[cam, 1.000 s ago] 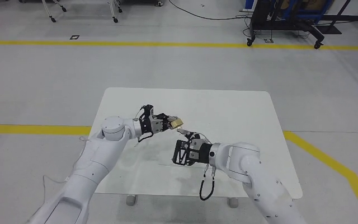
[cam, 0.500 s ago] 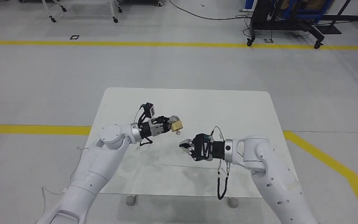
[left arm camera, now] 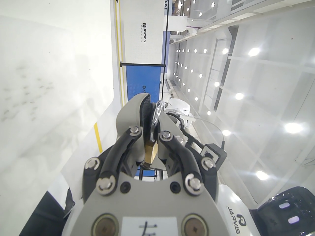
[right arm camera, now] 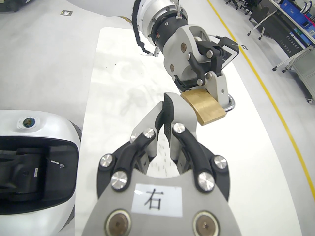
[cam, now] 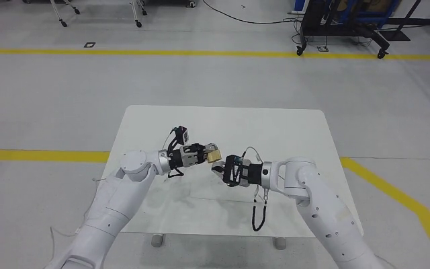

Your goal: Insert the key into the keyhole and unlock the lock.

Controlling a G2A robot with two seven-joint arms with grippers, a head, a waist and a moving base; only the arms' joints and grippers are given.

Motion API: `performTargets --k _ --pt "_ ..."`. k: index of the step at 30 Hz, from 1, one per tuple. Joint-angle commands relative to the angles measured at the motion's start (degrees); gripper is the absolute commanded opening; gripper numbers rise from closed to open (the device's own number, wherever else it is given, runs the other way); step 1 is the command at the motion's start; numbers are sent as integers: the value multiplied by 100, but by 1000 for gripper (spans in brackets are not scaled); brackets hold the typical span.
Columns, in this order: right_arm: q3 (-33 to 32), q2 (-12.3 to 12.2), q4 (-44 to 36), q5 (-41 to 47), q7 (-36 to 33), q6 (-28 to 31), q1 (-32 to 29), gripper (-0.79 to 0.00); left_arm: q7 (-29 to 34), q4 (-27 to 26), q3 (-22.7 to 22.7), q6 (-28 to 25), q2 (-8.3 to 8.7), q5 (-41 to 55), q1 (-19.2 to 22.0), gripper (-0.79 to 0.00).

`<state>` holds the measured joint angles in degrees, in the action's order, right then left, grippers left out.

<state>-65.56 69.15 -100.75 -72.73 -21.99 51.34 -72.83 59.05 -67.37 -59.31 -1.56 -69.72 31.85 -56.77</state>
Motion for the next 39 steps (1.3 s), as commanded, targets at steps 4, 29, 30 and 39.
performTargets --k 4,29,30,39 --pt "54 -19 5 12 17 -38 34 -785 24 -41 -28 4 6 4 -21 -785" --pt "719 -65 -794 -3777 1120 -2695 -665 -471 -1155 141 -92 183 -130 438 -34 -785" --pt "769 -55 -776 -3808 1079 -2722 -636 -477 -1141 161 -86 184 -134 431 -21 -785" --pt "969 9 -764 -4097 671 -2986 -504 -496 -998 276 -60 208 -154 346 67 -785"
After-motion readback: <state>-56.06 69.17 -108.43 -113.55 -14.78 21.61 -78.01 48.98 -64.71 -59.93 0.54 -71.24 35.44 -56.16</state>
